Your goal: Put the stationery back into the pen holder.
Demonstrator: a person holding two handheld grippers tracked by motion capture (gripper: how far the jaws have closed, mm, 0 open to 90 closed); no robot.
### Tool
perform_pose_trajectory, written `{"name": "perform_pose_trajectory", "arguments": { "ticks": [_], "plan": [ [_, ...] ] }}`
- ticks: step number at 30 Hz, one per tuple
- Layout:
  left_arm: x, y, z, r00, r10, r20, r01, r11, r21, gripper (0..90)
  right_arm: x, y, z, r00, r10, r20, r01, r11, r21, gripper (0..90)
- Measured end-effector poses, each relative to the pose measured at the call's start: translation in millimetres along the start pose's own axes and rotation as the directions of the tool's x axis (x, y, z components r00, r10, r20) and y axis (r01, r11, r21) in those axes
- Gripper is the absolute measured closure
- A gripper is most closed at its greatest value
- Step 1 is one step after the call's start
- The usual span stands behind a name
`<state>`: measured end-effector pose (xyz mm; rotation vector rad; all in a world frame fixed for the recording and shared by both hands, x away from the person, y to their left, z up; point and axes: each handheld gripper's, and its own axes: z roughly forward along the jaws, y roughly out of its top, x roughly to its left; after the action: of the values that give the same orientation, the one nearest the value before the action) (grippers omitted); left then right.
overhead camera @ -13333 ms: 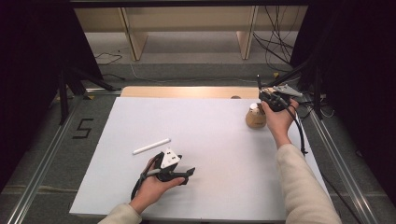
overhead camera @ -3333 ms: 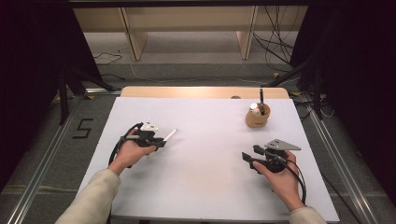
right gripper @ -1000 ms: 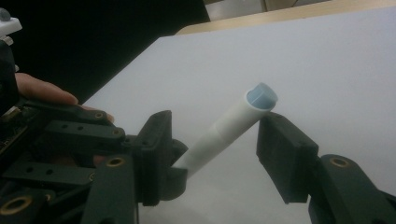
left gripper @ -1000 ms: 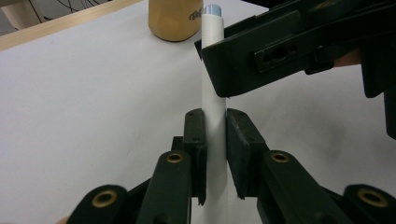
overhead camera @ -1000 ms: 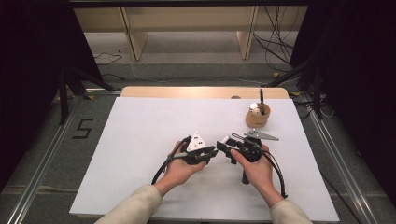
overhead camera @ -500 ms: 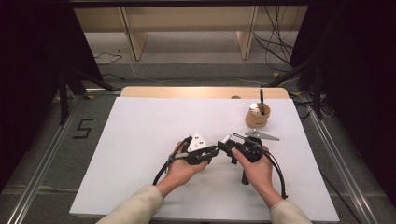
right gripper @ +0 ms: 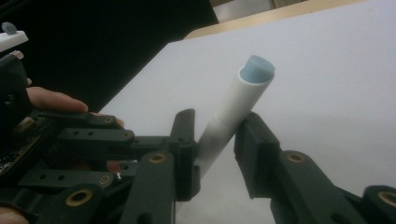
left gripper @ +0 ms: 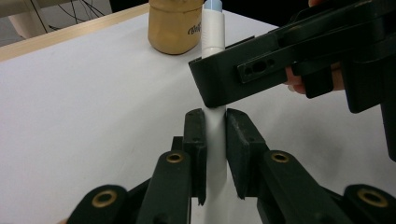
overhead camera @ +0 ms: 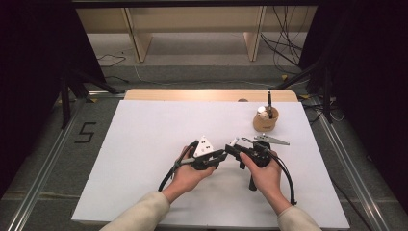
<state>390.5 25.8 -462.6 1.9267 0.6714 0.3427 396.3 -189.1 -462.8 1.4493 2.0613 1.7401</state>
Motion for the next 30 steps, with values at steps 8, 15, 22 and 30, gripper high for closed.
{"name": "perform_pose_trajectory", "arguments": {
  "ticks": [8,15,22,30],
  "plan": [
    [-1.0,0.3,0.9,1.0,0.002,0.001,-0.002,1.0,-0.008,78.3,3.4,0.4,-1.6,0.9997,-0.012,-0.02,0.011,1.0,-0.014,77.3],
    [-0.3,2.3,-1.5,1.0,0.003,0.0,-0.003,0.9997,-0.026,84.0,1.2,0.2,-2.4,0.9998,-0.019,-0.007,0.019,1.0,-0.024,78.3],
    [0.1,4.4,-4.8,0.9996,0.027,-0.008,-0.027,0.9989,-0.04,81.5,6.5,5.2,-8.2,0.9987,-0.05,-0.005,0.05,0.997,-0.067,78.4],
    [2.3,0.3,-8.1,0.9965,0.074,-0.039,-0.074,0.9972,0.002,72.0,1.7,9.1,-14.7,0.9969,-0.072,0.031,0.075,0.993,-0.094,78.4]
  ]
}}
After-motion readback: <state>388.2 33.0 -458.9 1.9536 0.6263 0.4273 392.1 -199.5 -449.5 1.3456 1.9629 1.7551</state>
